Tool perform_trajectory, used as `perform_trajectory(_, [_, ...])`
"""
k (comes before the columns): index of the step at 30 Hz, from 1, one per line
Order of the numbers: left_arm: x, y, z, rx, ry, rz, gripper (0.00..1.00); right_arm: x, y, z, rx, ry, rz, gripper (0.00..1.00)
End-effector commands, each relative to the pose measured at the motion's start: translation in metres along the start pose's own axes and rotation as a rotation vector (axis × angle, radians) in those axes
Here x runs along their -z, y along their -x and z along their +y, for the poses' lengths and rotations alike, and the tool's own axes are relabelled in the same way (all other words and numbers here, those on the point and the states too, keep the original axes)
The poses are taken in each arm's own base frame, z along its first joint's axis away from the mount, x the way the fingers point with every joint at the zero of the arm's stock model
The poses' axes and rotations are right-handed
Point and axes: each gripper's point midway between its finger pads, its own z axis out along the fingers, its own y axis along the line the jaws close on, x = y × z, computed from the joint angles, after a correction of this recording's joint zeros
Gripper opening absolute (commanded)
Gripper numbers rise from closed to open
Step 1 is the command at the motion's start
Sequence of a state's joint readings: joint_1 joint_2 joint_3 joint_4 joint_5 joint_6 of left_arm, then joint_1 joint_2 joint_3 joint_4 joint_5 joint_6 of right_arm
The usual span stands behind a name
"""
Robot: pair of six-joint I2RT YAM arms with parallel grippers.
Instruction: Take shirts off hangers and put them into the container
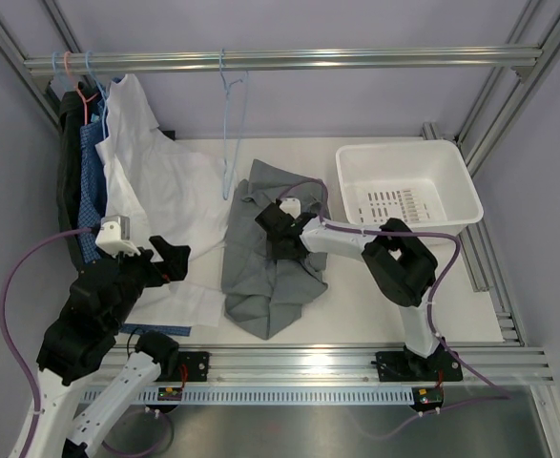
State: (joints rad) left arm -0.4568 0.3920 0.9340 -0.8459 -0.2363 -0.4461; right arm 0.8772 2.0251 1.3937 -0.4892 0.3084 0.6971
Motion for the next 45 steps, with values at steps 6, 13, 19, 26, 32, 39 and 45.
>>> perform_trajectory(6, [0.003,0.008,-0.005,-0.034,-0.028,-0.023,0.99,0.012,-0.013,-0.011,0.024,0.025,-0.002,0.03])
perform_trajectory(13, [-0.002,0.023,0.0,-0.038,0.008,-0.089,0.99,0.151,0.052,-0.033,0.031,0.1,-0.222,0.0])
perform_trajectory(19, [-0.012,0.033,-0.005,-0.027,0.005,-0.136,0.99,0.288,0.134,-0.101,-0.059,-0.012,-0.522,0.0])
perform_trajectory(26, [-0.012,0.045,-0.016,-0.006,-0.036,-0.158,0.99,0.37,0.199,-0.2,-0.201,-0.178,-0.722,0.0])
perform_trajectory(32, [-0.011,0.041,-0.012,0.0,-0.016,-0.149,0.99,0.352,0.236,-0.266,-0.315,-0.302,-0.724,0.0])
perform_trajectory(39, [-0.011,0.025,-0.009,0.025,-0.014,-0.102,0.99,0.249,0.244,-0.304,-0.434,-0.317,-0.547,0.0])
perform_trajectory(45, [-0.012,0.013,-0.009,0.027,-0.023,-0.057,0.99,0.156,0.206,-0.316,-0.439,-0.355,-0.311,0.2])
